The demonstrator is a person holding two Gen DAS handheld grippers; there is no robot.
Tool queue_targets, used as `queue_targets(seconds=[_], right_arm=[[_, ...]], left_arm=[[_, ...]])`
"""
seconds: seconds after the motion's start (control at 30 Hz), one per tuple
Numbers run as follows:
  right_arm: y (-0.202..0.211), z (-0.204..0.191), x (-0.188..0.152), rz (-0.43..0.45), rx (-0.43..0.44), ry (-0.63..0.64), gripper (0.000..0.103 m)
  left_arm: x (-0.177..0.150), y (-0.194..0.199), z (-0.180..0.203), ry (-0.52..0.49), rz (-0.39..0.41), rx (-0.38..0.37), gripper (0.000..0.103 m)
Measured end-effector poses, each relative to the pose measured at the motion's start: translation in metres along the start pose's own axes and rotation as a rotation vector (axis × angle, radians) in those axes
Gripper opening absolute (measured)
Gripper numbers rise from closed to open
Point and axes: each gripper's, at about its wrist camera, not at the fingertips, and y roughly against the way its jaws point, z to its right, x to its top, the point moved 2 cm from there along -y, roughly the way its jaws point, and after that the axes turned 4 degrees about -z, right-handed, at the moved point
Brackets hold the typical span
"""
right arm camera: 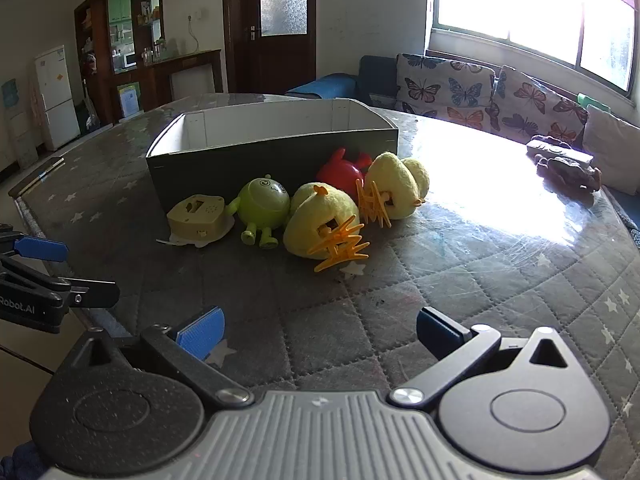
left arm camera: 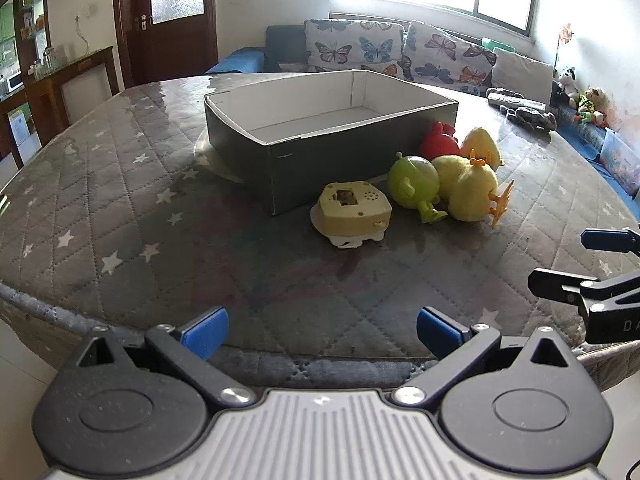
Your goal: Organize objects
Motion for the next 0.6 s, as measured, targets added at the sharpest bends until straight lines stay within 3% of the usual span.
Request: queue_targets(seconds=[0.6], right_arm=[[-0.0041,0.0015,0.0006,-0.012,0.009,0.0,0.103]], left_arm=[[0.0017,-0.0019,0.0042,-0.007,-0.01,-0.02,0.103]])
